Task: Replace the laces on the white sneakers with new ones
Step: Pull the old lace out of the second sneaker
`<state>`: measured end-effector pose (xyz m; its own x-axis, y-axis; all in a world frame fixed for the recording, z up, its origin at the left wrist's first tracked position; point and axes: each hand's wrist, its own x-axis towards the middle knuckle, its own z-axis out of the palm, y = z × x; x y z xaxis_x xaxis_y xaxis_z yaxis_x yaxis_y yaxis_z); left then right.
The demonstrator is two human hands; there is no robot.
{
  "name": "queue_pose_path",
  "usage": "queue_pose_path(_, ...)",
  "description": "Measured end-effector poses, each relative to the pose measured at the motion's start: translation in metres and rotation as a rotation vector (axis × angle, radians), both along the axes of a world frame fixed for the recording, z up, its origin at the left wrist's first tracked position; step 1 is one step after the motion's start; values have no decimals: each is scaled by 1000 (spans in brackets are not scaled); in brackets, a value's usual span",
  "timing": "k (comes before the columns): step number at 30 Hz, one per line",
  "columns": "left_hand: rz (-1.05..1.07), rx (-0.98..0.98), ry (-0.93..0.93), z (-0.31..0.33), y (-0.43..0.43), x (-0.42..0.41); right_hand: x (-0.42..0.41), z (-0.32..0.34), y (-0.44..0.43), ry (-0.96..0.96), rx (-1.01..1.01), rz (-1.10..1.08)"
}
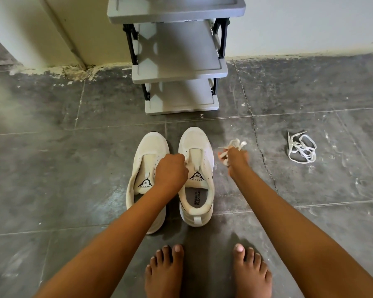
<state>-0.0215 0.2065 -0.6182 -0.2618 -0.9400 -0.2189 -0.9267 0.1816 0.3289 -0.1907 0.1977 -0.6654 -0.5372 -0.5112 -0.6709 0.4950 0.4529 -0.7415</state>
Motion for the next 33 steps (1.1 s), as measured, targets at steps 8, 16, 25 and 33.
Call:
queue_pose_path(8,-10,31,105,8,-5,2,3,29,21,243,-218,318)
queue_pose_path(16,-38,-33,403,63,-9,-29,-21,88,50,334,-319,323)
queue_pose_path(25,-248,-37,485,87,12,-134,-101,126,96,403,-287,105)
queue_pose_path(33,-357,14,365,38,-5,-190,-182,67,93,540,-73,27)
